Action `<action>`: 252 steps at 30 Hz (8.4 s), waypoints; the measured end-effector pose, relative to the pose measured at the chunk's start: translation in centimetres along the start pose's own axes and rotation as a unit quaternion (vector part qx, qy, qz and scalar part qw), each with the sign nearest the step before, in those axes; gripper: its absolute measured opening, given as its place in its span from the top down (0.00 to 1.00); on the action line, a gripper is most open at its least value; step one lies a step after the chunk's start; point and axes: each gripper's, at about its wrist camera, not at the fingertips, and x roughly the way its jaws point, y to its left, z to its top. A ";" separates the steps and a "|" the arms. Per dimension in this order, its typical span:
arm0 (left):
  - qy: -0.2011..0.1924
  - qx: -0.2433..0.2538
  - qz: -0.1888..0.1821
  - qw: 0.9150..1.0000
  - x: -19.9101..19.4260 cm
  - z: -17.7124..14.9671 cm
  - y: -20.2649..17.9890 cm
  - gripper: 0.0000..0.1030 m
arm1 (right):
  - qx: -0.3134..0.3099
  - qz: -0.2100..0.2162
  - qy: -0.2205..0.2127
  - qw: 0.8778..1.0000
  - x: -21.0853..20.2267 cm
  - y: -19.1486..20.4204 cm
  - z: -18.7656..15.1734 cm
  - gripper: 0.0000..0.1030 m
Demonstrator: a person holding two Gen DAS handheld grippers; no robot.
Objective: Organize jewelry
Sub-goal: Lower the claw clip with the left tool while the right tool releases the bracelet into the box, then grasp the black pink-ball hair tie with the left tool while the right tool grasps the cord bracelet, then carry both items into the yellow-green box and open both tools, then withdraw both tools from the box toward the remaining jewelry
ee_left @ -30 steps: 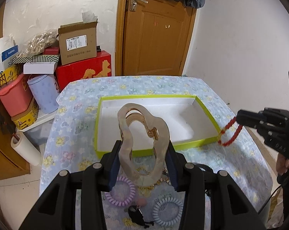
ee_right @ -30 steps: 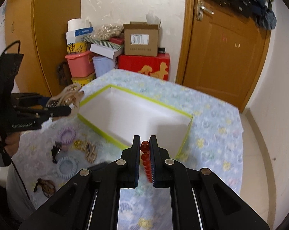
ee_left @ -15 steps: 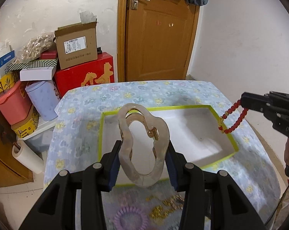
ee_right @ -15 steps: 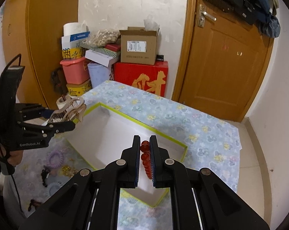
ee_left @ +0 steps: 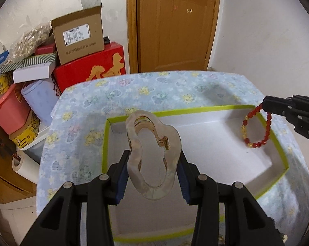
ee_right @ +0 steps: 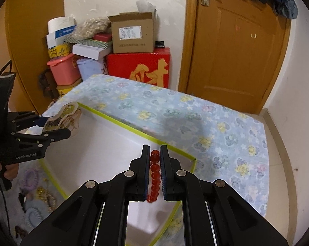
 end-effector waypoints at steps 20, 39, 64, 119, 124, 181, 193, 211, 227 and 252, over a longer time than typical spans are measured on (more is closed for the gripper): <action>0.009 -0.003 -0.007 1.000 0.7 -0.8 0.3 0.48 | 0.026 -0.017 0.038 0.999 2.5 -1.8 -2.0 0.68; -0.035 -0.021 -0.007 0.999 -10.0 -8.3 0.1 0.48 | 0.046 0.020 0.002 0.999 -9.3 4.5 -9.0 0.67; -0.007 -0.055 -0.024 0.998 -12.6 -16.6 -1.1 0.49 | 0.063 0.041 0.030 0.997 -12.3 9.1 -16.4 0.67; -0.017 -0.044 -0.013 0.999 -12.9 -16.6 -2.5 0.84 | 0.036 0.059 0.027 0.997 -12.7 10.3 -17.9 0.80; -0.034 -0.044 -0.020 0.998 -14.5 -16.3 -2.9 0.84 | 0.047 0.059 0.010 0.997 -13.9 10.0 -17.4 0.80; 0.026 -0.044 0.005 0.999 -0.8 -3.3 -0.1 0.84 | 0.057 0.006 0.056 0.997 -0.2 1.9 -6.7 0.79; 0.040 -0.039 0.007 0.998 -0.3 -3.7 -0.5 0.75 | 0.041 0.003 0.051 0.998 -0.9 2.7 -6.6 0.56; -0.030 -0.048 -0.005 0.998 -9.3 -7.4 -0.7 0.61 | 0.068 0.009 -0.006 0.998 -9.3 4.8 -9.9 0.54; -0.026 -0.067 -0.003 0.997 -15.2 -15.4 -1.5 0.61 | 0.088 0.036 -0.003 0.995 -14.6 8.7 -16.3 0.54; -0.018 -0.092 -0.005 0.996 -14.1 -16.1 -0.5 0.61 | 0.112 0.049 0.021 0.992 -12.9 9.8 -16.3 0.54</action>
